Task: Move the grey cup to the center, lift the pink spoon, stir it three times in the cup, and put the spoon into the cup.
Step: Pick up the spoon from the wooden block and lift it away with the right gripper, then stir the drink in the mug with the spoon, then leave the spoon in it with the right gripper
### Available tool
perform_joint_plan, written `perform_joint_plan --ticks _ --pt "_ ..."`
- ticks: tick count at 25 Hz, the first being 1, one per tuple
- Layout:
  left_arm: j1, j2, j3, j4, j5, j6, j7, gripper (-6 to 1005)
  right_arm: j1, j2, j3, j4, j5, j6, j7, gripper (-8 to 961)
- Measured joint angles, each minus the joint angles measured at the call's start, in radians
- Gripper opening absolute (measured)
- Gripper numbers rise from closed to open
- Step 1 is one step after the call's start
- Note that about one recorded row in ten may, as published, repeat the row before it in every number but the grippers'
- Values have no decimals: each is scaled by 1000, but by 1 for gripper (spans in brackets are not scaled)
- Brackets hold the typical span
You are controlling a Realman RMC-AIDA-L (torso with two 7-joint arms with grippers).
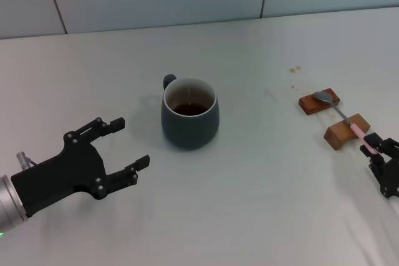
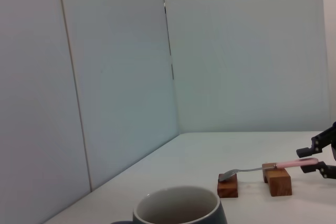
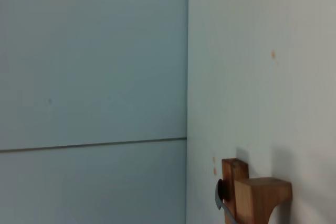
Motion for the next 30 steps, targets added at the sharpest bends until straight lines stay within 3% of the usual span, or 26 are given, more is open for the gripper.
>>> perform_joint_plan --ticks 12,16,21,25,30 --pt "3 0 0 1 -1 2 9 809 -3 1 9 -6 2 -52 -79 118" --pt "3 -3 0 1 -3 10 28 809 4 -3 40 -56 3 -173 -157 117" --pt "1 -1 0 1 -2 4 23 809 75 -4 77 -296 4 -380 -201 117" --pt "-5 0 0 7 -1 -11 -8 809 175 -2 53 -608 2 -508 -113 117" --pt "-15 -1 16 17 1 -40 -58 809 269 5 -146 -1022 2 -578 68 117"
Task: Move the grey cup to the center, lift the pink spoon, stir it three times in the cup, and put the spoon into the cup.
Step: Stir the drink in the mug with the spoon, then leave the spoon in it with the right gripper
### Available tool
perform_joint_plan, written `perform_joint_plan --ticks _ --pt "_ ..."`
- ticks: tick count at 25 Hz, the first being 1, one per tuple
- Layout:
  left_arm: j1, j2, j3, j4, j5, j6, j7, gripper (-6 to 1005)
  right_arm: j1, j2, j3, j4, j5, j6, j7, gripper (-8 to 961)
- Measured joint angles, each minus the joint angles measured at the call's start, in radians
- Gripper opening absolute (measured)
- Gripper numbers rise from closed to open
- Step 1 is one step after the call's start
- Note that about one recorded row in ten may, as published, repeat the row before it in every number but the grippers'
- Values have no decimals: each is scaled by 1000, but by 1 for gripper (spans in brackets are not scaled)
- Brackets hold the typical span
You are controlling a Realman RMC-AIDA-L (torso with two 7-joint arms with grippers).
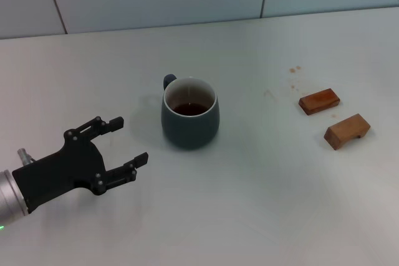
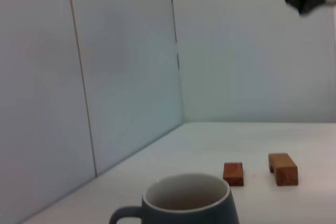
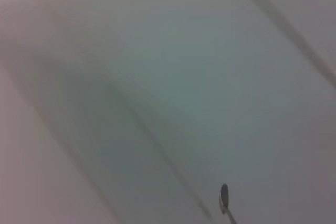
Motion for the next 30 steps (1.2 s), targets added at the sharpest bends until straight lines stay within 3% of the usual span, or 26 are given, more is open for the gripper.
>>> perform_joint_plan --ticks 7,10,11,12,13,14,16,26,30 --pt "-15 -1 39 6 1 -61 -58 807 3 -6 -422 -551 -45 83 300 116" --pt "-25 -1 43 6 1 -70 -65 806 25 -13 -516 -731 -124 83 401 116" --pt "-30 -1 46 6 1 -72 -67 806 64 -26 -545 -807 -173 57 470 116" --pt "-30 -1 46 6 1 -72 -67 806 64 -26 -545 -807 -173 57 470 116" --pt "-34 -1 47 6 1 -72 -69 806 113 -45 -567 -841 -217 20 532 116" --pt "-34 -1 47 6 1 -72 -69 806 113 -45 -567 -841 -217 20 532 116" --pt "-40 -2 48 7 1 -74 -69 807 191 -67 -602 -848 -302 -36 588 116" --pt "-52 -2 48 7 1 -76 -70 806 354 -73 -818 -770 -534 -73 670 121" --pt "-54 -2 48 7 1 -76 -70 806 397 -69 -828 -717 -568 -81 672 126"
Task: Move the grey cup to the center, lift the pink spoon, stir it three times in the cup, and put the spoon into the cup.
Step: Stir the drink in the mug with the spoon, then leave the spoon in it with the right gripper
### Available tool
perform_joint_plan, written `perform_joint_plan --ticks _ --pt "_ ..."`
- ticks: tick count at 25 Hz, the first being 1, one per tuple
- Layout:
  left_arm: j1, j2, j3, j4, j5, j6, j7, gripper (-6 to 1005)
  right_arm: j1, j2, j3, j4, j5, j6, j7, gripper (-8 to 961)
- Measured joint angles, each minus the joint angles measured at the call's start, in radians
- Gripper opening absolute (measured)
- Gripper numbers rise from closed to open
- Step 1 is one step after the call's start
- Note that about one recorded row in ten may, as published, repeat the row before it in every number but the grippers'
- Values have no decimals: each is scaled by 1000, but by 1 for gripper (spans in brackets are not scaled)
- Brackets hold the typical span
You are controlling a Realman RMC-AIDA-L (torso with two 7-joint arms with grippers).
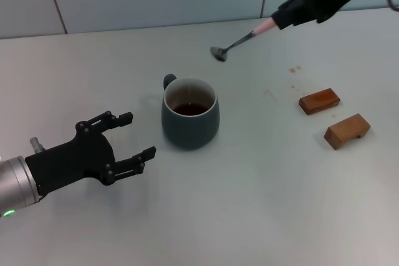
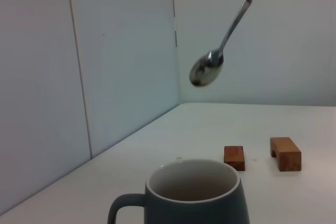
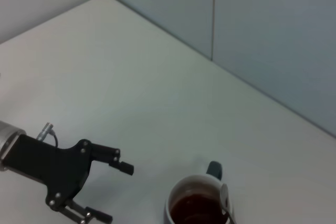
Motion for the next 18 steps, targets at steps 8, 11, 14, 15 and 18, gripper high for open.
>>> perform_joint_plan --ticks 8,11,14,15,18 --pt "-1 0 0 0 0 0 0 807 50 11 -89 180 -35 87 -10 135" --pt "-1 0 0 -1 0 0 0 807 67 12 -113 240 -58 126 -18 138" --pt "-1 0 0 -1 0 0 0 807 78 14 -123 274 -70 146 -24 141" --pt "-1 0 0 -2 0 0 0 807 85 15 -127 295 -75 154 -28 142" --pt "-1 0 0 -3 0 0 0 807 108 17 -130 388 -84 196 -49 146"
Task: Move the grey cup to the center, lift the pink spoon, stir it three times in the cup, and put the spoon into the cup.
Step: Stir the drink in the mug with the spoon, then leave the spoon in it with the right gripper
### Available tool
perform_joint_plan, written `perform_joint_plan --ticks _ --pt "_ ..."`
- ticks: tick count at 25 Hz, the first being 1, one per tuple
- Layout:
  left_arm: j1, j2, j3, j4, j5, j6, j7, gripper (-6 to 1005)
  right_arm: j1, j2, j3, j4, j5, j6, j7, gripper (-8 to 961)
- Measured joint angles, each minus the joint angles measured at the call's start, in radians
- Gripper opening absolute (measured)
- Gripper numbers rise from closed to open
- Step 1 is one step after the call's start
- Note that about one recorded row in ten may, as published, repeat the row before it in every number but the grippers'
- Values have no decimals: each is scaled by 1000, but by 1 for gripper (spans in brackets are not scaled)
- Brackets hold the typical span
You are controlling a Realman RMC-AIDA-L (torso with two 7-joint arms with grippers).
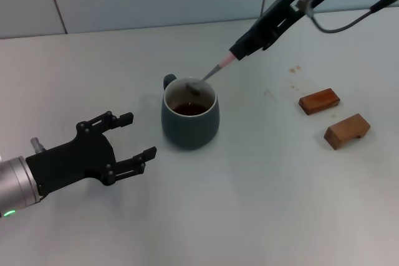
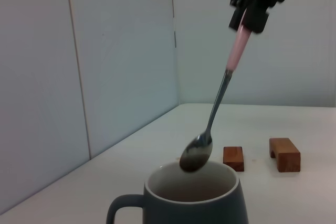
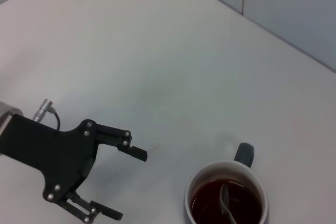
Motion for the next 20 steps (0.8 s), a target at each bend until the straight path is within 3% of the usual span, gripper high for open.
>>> perform_joint_plan --ticks 12,20 --pt "0 0 0 -2 0 0 2 806 91 3 -27 238 -93 85 -36 159" --pt "0 -1 2 -6 0 0 8 806 156 28 -38 341 -98 129 -64 167"
